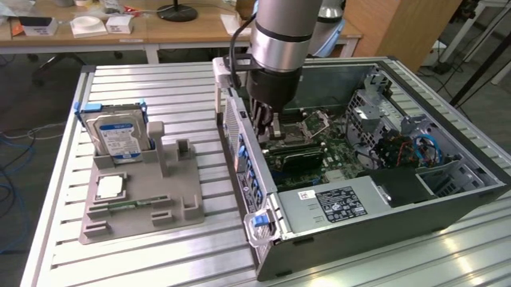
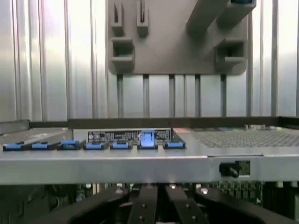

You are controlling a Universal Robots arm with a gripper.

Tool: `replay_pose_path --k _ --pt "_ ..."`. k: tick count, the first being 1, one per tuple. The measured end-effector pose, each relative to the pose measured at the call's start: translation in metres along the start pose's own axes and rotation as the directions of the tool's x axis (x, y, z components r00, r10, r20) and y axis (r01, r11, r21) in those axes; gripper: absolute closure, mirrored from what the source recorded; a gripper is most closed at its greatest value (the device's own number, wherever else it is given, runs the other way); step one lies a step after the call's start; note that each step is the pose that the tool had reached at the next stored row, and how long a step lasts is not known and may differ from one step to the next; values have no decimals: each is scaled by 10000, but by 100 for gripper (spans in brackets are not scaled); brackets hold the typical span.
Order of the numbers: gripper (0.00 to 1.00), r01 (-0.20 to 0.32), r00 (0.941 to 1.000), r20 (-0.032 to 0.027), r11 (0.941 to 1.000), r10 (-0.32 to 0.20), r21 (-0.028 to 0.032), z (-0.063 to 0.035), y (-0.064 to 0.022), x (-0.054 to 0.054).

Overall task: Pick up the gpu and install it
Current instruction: 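Press down on the gpu until it lock into place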

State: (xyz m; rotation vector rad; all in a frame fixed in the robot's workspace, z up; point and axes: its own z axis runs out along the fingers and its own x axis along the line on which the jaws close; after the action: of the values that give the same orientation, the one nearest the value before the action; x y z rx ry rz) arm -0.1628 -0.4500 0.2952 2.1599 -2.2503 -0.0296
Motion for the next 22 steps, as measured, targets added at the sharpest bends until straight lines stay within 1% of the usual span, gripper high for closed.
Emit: replay_pose_path --k 2,3,4,6,7,12,22 --pt "89 -6 10000 4 10000 6 -4 1 -14 0" --pt "89 -6 10000 47 10000 6 32 14 -43 -5" --pt "89 -2 10000 73 10000 2 42 29 -76 -7" --pt "89 -2 10000 21 10000 2 4 1 -145 -6" --pt "89 0 10000 38 10000 0 15 6 -191 -8" --pt "89 22 10000 31 10000 -22 10 19 -414 -17" --pt "89 91 10000 8 10000 -91 11 173 -779 -33"
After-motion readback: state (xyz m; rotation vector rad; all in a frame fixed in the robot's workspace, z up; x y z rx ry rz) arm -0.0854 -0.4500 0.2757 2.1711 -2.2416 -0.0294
